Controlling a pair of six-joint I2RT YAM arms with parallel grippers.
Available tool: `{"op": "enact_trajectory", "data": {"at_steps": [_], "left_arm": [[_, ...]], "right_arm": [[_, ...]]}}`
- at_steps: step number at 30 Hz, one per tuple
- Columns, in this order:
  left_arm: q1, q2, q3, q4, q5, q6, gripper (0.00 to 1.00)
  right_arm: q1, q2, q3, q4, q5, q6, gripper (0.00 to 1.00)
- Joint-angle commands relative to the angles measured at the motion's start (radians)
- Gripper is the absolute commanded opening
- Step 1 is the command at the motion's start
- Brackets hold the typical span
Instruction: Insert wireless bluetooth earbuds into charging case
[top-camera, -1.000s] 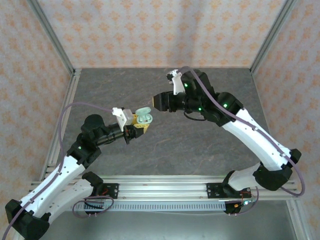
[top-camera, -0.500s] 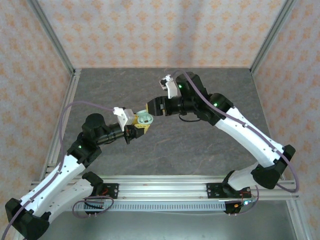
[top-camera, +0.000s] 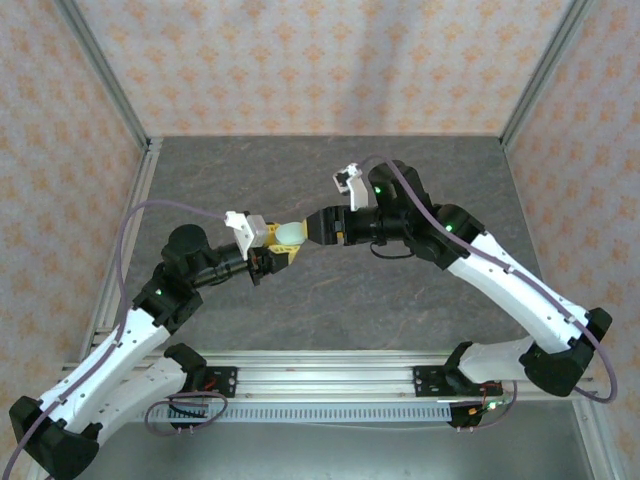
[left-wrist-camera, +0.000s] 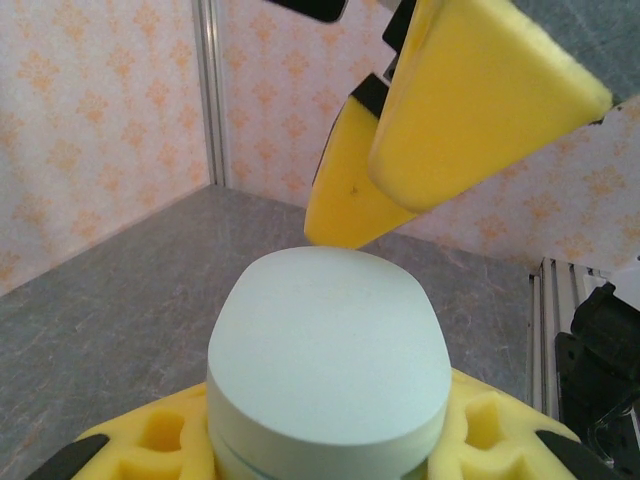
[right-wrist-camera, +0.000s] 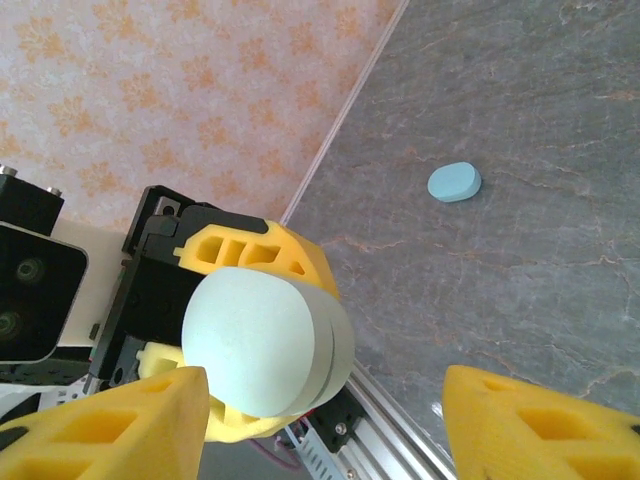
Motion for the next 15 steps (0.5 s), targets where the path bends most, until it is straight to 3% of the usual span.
{"op": "enact_trajectory", "data": {"at_steps": [1, 10, 15], "left_arm": [[-0.005, -0.003, 0.034, 0.068, 0.011, -0.021, 0.10], [-0.007, 0.017, 0.037, 0.143, 0.013, -0.102, 0.10], [-0.007, 0.051, 0.064, 0.124, 0.008, -0.126, 0.10]], "right_arm": [[-0.009, -0.025, -0.049, 0.137, -0.048, 0.093, 0.63], [-0.012, -0.011, -0.173, 0.397, -0.154, 0.293, 0.65], [-0.014, 0.003, -0.225, 0.575, -0.217, 0.418, 0.59]]}}
